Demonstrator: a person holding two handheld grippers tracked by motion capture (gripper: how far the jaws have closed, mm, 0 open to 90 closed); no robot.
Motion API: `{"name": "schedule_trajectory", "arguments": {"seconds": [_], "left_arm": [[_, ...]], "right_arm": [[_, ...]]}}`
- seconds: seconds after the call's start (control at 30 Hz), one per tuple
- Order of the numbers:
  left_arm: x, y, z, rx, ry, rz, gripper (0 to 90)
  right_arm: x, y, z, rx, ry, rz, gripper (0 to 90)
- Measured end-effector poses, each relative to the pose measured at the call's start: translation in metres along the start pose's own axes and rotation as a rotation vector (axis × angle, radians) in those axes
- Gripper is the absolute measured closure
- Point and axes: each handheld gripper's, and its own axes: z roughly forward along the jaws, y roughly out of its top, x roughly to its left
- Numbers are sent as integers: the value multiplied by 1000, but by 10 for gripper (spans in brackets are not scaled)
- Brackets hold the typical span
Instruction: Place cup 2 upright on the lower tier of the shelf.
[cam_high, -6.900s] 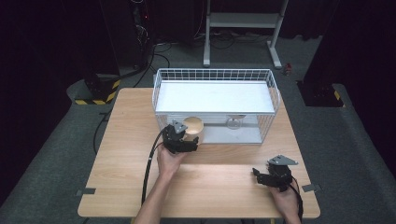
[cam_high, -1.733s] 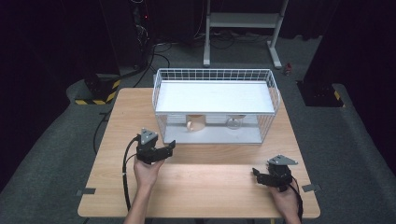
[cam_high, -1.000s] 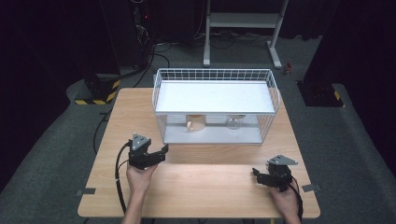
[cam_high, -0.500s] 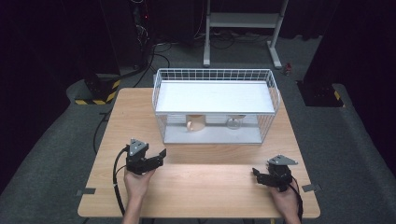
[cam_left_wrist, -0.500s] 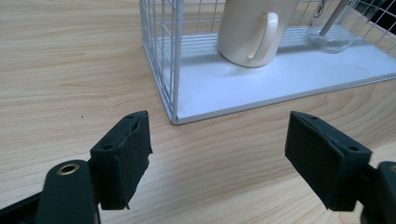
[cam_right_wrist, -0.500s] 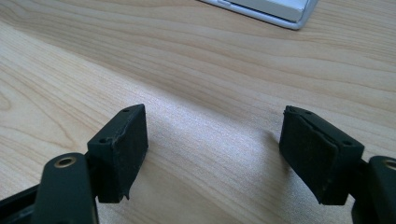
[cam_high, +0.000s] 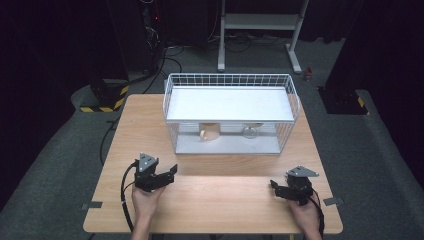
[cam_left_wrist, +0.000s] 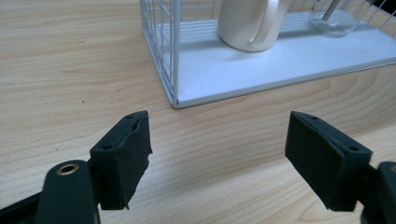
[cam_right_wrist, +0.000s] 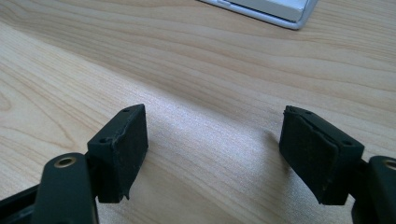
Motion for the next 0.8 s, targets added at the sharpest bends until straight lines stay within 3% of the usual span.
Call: {"name": "schedule_trajectory", "arguments": {"seconds": [0.8], "left_arm": [[1,-17,4,48,16,6,228]], "right_arm": [[0,0,0,0,0,1,236]]}}
